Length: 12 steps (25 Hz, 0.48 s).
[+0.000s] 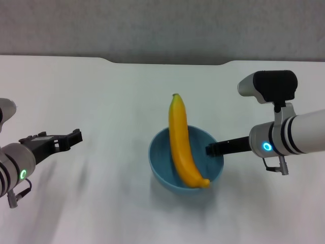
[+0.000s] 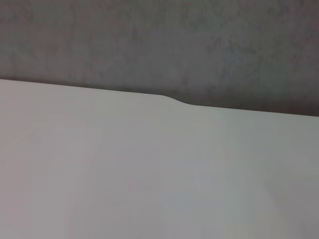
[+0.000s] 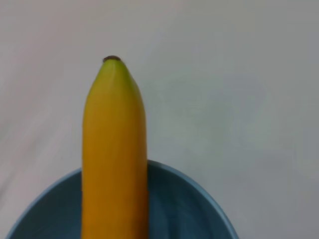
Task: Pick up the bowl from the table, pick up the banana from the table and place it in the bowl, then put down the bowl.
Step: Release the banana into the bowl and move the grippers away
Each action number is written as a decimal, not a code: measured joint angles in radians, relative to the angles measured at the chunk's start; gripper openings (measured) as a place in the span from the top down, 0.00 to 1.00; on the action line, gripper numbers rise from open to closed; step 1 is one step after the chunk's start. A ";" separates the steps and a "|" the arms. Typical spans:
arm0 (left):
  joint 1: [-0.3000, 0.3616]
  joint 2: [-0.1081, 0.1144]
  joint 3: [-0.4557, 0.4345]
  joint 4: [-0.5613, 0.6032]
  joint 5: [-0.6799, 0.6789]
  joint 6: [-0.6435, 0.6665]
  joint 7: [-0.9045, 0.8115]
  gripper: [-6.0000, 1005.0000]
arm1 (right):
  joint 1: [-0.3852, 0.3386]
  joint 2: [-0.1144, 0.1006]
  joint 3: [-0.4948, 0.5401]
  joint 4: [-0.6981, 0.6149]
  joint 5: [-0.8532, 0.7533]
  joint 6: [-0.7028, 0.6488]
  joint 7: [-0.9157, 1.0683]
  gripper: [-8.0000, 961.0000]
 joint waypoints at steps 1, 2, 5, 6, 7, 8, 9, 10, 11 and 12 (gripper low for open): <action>0.000 0.000 0.000 0.000 0.000 0.000 0.000 0.10 | -0.002 0.000 -0.002 -0.004 0.000 -0.002 0.000 0.81; 0.000 0.000 0.000 0.000 0.000 0.000 0.000 0.10 | -0.002 -0.001 -0.004 -0.008 0.000 -0.004 0.000 0.81; 0.001 0.000 0.000 0.000 0.000 0.000 0.000 0.10 | -0.002 -0.001 -0.007 -0.020 -0.001 -0.006 0.000 0.81; 0.001 0.000 0.000 0.000 0.000 0.000 0.000 0.10 | -0.003 -0.001 -0.008 -0.022 -0.002 -0.008 0.000 0.81; 0.002 0.000 0.000 0.000 0.000 0.000 0.000 0.10 | -0.004 -0.001 -0.008 -0.026 -0.003 -0.010 -0.001 0.81; 0.002 0.000 0.000 0.000 0.000 0.000 0.000 0.10 | -0.005 0.000 -0.008 -0.030 -0.003 -0.012 -0.001 0.81; 0.002 0.000 0.000 0.000 0.000 -0.001 0.000 0.10 | -0.005 0.000 -0.009 -0.034 -0.003 -0.014 -0.001 0.81; 0.002 0.000 0.000 0.000 0.000 -0.001 0.000 0.10 | -0.005 0.000 -0.009 -0.036 -0.003 -0.016 -0.001 0.80; 0.002 0.000 0.000 0.000 0.000 -0.001 0.000 0.10 | -0.005 0.000 -0.009 -0.036 -0.003 -0.016 -0.001 0.80; 0.002 0.000 0.000 0.000 0.000 -0.001 0.000 0.10 | -0.005 0.000 -0.009 -0.036 -0.003 -0.017 -0.001 0.80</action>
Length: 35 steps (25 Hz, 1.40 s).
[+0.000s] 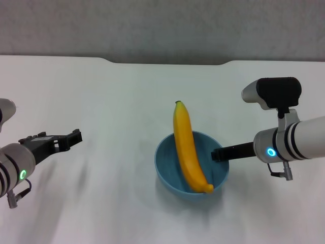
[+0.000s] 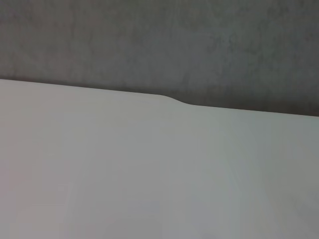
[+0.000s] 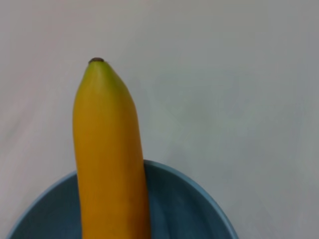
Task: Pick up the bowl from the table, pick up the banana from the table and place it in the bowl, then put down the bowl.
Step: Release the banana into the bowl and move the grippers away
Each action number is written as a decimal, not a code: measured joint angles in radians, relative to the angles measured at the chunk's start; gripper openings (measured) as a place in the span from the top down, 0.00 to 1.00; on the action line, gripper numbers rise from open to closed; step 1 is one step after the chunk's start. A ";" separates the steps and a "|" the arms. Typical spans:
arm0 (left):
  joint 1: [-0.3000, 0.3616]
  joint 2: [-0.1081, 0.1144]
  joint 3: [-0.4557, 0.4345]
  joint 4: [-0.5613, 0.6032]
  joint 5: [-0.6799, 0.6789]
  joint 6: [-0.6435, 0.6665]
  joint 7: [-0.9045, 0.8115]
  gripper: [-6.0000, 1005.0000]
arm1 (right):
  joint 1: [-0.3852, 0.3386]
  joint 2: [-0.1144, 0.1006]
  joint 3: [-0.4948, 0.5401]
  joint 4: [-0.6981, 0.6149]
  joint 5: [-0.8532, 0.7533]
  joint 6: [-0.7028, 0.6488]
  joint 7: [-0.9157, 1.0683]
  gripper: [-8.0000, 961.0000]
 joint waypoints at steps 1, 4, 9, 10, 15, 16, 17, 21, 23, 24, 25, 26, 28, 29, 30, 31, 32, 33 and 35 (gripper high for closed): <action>0.000 0.000 0.000 0.000 0.000 0.000 0.000 0.10 | 0.000 0.000 0.000 0.000 0.000 -0.001 0.000 0.80; 0.000 -0.001 0.000 0.000 0.000 -0.001 0.000 0.10 | 0.000 0.000 0.000 0.000 0.000 -0.009 0.000 0.80; 0.001 -0.001 0.000 0.000 0.000 -0.003 0.000 0.10 | -0.010 0.000 -0.002 0.009 0.001 -0.021 -0.001 0.79; 0.002 -0.002 0.000 0.000 0.000 -0.007 0.000 0.10 | -0.013 0.000 -0.002 0.011 0.004 -0.027 -0.001 0.79; 0.006 -0.002 0.000 0.000 0.000 -0.012 0.000 0.10 | -0.015 0.000 -0.002 0.011 0.006 -0.028 -0.001 0.79; 0.006 -0.002 0.000 0.000 0.000 -0.012 0.000 0.10 | -0.016 0.000 -0.002 0.012 0.006 -0.028 -0.001 0.79; 0.008 -0.002 0.000 0.000 0.000 -0.012 0.000 0.10 | -0.017 0.000 -0.002 0.017 0.006 -0.028 -0.005 0.77; 0.011 -0.001 0.000 0.000 0.000 -0.013 0.000 0.10 | -0.028 0.000 -0.011 0.040 0.006 -0.028 -0.026 0.71; 0.013 -0.002 0.000 0.000 0.000 -0.013 0.000 0.10 | -0.047 0.000 -0.021 0.073 0.007 -0.029 -0.035 0.64; 0.014 -0.001 0.000 0.000 0.000 -0.013 0.000 0.10 | -0.063 0.000 -0.024 0.097 0.008 -0.029 -0.036 0.60; 0.015 -0.001 0.000 0.000 0.000 -0.013 0.000 0.10 | -0.081 0.000 -0.026 0.127 0.008 -0.030 -0.036 0.56; 0.018 -0.002 0.000 -0.001 0.000 -0.014 0.000 0.10 | -0.101 -0.001 -0.026 0.155 0.007 -0.031 -0.036 0.52; 0.028 -0.001 0.000 -0.006 0.000 -0.023 0.000 0.10 | -0.157 -0.004 -0.026 0.232 0.002 -0.031 -0.033 0.44; 0.036 -0.001 0.000 -0.008 0.000 -0.031 0.000 0.10 | -0.157 -0.004 -0.026 0.232 0.002 -0.031 -0.033 0.41; 0.042 -0.001 0.000 -0.011 0.000 -0.040 0.000 0.10 | -0.172 -0.005 -0.024 0.249 0.001 -0.031 -0.033 0.38; 0.052 -0.001 0.000 -0.013 0.000 -0.055 0.000 0.10 | -0.188 -0.007 -0.022 0.265 0.000 -0.031 -0.035 0.35; 0.061 -0.001 0.000 -0.014 0.000 -0.070 0.000 0.10 | -0.205 -0.008 -0.019 0.277 -0.001 -0.032 -0.038 0.32; 0.072 -0.001 0.000 -0.015 0.000 -0.092 0.000 0.10 | -0.220 -0.010 -0.013 0.290 -0.004 -0.035 -0.041 0.29; 0.086 -0.001 0.000 -0.016 0.000 -0.121 0.000 0.10 | -0.248 -0.011 0.003 0.316 -0.021 -0.041 -0.055 0.23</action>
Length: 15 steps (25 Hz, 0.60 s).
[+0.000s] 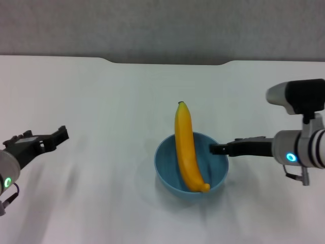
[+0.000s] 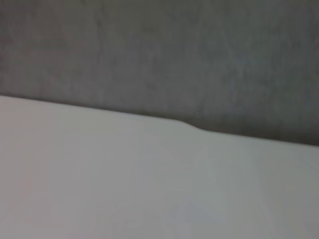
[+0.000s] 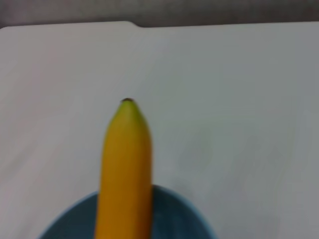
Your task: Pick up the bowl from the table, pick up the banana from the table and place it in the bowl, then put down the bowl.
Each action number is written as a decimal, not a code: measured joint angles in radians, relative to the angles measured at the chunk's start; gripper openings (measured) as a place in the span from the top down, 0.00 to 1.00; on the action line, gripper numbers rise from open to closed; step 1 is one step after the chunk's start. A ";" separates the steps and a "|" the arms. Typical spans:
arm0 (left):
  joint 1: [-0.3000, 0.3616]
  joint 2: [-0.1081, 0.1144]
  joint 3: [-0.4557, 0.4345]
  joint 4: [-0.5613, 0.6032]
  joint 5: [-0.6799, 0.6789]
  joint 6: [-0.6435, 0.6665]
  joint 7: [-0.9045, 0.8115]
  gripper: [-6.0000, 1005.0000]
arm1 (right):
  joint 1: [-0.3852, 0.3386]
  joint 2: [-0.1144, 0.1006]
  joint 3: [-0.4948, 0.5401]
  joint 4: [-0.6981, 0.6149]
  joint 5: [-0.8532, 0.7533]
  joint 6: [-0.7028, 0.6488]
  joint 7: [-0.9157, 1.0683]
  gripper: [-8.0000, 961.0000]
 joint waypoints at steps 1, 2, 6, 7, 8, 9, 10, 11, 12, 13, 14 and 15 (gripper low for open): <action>0.021 0.000 0.001 0.002 0.000 -0.059 0.000 0.10 | -0.018 0.001 0.010 0.017 -0.012 -0.005 -0.013 0.19; 0.026 0.000 0.002 0.004 0.000 -0.073 0.000 0.10 | -0.035 0.002 0.014 0.038 -0.022 -0.016 -0.027 0.16; 0.062 0.000 0.016 0.028 0.017 -0.215 0.000 0.11 | -0.118 0.005 0.008 0.128 -0.034 -0.094 -0.084 0.06; 0.072 -0.001 0.021 0.043 0.031 -0.270 -0.001 0.11 | -0.163 0.006 0.003 0.169 -0.029 -0.145 -0.114 0.06; 0.078 -0.002 0.026 0.057 0.042 -0.310 -0.001 0.11 | -0.163 0.006 0.003 0.169 -0.029 -0.145 -0.114 0.06; 0.082 -0.002 0.031 0.077 0.053 -0.362 -0.002 0.11 | -0.186 0.006 -0.002 0.190 -0.026 -0.171 -0.127 0.06; 0.086 -0.002 0.038 0.108 0.063 -0.429 -0.003 0.11 | -0.204 0.006 -0.007 0.205 -0.023 -0.195 -0.136 0.06; 0.088 -0.003 0.044 0.144 0.069 -0.490 -0.004 0.11 | -0.220 0.006 -0.014 0.217 -0.019 -0.223 -0.144 0.06; 0.088 -0.003 0.049 0.185 0.074 -0.571 -0.007 0.11 | -0.231 0.006 -0.020 0.223 -0.013 -0.244 -0.151 0.06; 0.086 -0.003 0.054 0.231 0.076 -0.650 -0.008 0.11 | -0.248 0.007 -0.040 0.226 0.008 -0.294 -0.168 0.06; 0.081 -0.004 0.058 0.277 0.076 -0.726 -0.010 0.11 | -0.248 0.007 -0.040 0.226 0.008 -0.294 -0.168 0.06; 0.074 -0.004 0.062 0.337 0.075 -0.812 -0.011 0.11 | -0.254 0.007 -0.054 0.222 0.022 -0.323 -0.183 0.07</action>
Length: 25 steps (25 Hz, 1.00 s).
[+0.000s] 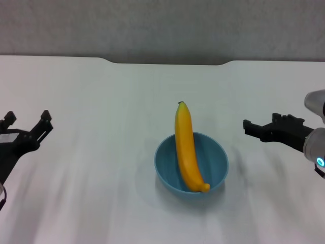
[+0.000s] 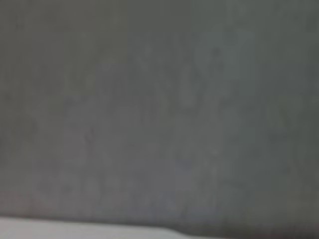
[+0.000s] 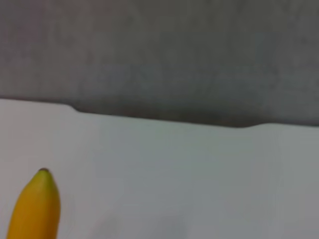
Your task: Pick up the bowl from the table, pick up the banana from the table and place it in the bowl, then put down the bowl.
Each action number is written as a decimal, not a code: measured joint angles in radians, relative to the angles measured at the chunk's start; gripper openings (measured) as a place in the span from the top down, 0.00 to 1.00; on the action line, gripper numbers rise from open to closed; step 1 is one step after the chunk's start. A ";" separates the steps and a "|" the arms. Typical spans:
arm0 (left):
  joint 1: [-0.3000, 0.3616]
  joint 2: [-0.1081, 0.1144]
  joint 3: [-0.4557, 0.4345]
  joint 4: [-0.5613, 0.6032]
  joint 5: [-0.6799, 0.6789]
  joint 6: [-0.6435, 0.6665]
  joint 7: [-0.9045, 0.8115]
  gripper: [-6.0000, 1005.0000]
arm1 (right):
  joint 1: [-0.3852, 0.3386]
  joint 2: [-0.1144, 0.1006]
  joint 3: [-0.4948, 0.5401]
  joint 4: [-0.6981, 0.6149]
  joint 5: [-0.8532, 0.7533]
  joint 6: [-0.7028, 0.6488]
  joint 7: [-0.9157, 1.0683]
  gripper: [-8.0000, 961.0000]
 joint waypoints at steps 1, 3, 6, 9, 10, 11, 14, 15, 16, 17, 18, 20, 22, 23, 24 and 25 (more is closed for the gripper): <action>-0.009 -0.001 0.002 0.046 -0.002 -0.065 0.000 0.11 | -0.004 0.000 -0.014 -0.006 0.013 -0.027 -0.015 0.07; -0.046 -0.003 0.003 0.166 -0.003 -0.192 -0.001 0.11 | -0.008 0.000 -0.042 -0.027 0.029 -0.077 -0.042 0.07; -0.105 -0.005 0.005 0.307 -0.007 -0.317 -0.011 0.11 | -0.003 0.000 -0.114 -0.079 0.036 -0.190 -0.065 0.07; -0.121 -0.007 0.006 0.346 -0.008 -0.346 -0.018 0.11 | 0.002 0.000 -0.236 -0.136 0.030 -0.379 -0.067 0.07; -0.135 -0.007 0.006 0.377 -0.009 -0.370 -0.024 0.11 | 0.002 0.000 -0.289 -0.151 0.028 -0.459 -0.064 0.07; -0.165 -0.007 0.001 0.443 -0.009 -0.397 -0.048 0.11 | -0.001 0.000 -0.343 -0.165 0.026 -0.543 -0.060 0.07; -0.177 -0.008 -0.001 0.471 -0.010 -0.400 -0.061 0.11 | -0.007 0.000 -0.492 -0.215 0.020 -0.791 -0.038 0.07; -0.182 -0.009 0.000 0.482 -0.013 -0.400 -0.063 0.11 | 0.001 0.000 -0.587 -0.277 -0.008 -0.953 0.017 0.07; -0.188 -0.010 0.003 0.492 -0.016 -0.401 -0.065 0.11 | 0.005 0.000 -0.622 -0.313 -0.027 -1.022 0.051 0.07; -0.192 -0.011 0.005 0.500 -0.019 -0.401 -0.065 0.11 | 0.005 0.000 -0.622 -0.313 -0.027 -1.022 0.051 0.07; -0.193 -0.011 0.006 0.503 -0.020 -0.401 -0.065 0.11 | 0.011 0.002 -0.662 -0.368 -0.066 -1.121 0.120 0.07; -0.196 -0.013 0.010 0.510 -0.020 -0.398 -0.062 0.11 | 0.024 0.006 -0.718 -0.467 -0.130 -1.273 0.251 0.07; -0.200 -0.013 0.012 0.525 -0.021 -0.396 -0.060 0.11 | 0.039 0.006 -0.761 -0.558 -0.166 -1.386 0.390 0.07; -0.206 -0.014 0.013 0.538 -0.021 -0.397 -0.062 0.11 | 0.047 0.006 -0.778 -0.605 -0.175 -1.423 0.460 0.07; -0.210 -0.014 0.013 0.549 -0.021 -0.399 -0.066 0.11 | 0.053 0.005 -0.789 -0.645 -0.179 -1.445 0.539 0.07; -0.215 -0.015 0.013 0.558 -0.021 -0.401 -0.073 0.11 | 0.057 0.005 -0.796 -0.672 -0.181 -1.459 0.595 0.07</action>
